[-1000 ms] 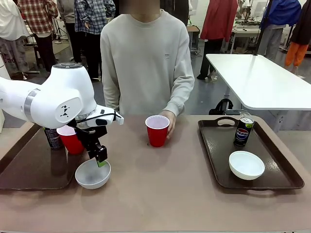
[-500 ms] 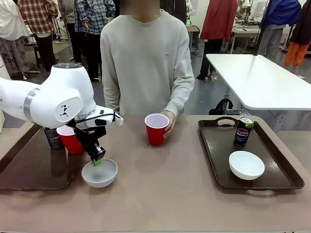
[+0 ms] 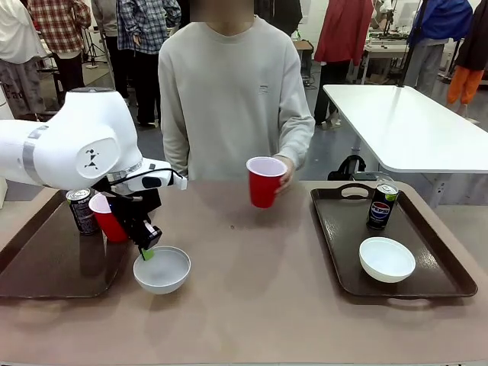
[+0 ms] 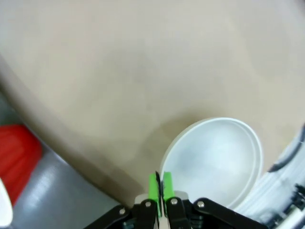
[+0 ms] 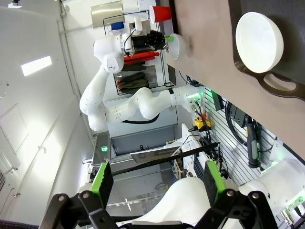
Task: Prepare tableware on both trays.
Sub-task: Pick up a Picnic Bowl from the table and place it on a Handle tray.
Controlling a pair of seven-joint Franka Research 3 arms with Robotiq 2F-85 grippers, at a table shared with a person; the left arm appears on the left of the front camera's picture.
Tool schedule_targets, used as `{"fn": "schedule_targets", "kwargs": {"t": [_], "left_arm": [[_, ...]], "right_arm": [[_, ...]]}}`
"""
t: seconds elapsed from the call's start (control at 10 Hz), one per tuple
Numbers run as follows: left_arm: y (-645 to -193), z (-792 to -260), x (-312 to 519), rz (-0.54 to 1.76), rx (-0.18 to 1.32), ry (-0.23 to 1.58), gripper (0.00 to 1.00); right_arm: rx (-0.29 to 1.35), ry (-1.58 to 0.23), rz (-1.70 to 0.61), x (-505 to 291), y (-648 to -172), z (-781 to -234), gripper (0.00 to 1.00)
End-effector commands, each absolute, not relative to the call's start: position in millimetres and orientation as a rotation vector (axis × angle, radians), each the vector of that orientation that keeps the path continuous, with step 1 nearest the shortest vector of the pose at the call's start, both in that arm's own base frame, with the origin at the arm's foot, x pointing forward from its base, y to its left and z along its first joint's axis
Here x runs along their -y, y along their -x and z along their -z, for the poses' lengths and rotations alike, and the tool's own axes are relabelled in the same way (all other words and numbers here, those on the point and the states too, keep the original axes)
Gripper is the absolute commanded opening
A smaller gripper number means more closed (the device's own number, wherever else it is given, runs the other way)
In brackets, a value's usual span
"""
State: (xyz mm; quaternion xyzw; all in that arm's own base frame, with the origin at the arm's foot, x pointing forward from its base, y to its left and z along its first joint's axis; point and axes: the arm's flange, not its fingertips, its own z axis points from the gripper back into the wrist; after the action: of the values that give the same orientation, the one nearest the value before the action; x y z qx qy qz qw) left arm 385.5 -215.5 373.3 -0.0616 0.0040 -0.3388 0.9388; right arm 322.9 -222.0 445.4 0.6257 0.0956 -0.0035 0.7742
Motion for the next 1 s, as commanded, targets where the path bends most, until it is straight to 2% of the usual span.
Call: {"fn": "schedule_targets", "kwargs": {"t": [0.0,0.2,0.4,0.9], "left_arm": [[-348,-400,186,0.641,0.013,0.26,0.0],[-323,-412,143,0.638,0.038,0.418,0.0],[-328,-387,102,0.627,0.014,0.517,0.0],[-351,-346,31,0.399,-0.008,0.374,0.0]], "right_arm": [[-0.209,-1.355,-0.008,226,-319,-446,1.0],[-0.209,-1.355,-0.008,226,-319,-446,1.0],[-0.209,-1.355,-0.008,226,-319,-446,1.0],[-0.209,-1.355,-0.008,226,-319,-446,1.0]]}}
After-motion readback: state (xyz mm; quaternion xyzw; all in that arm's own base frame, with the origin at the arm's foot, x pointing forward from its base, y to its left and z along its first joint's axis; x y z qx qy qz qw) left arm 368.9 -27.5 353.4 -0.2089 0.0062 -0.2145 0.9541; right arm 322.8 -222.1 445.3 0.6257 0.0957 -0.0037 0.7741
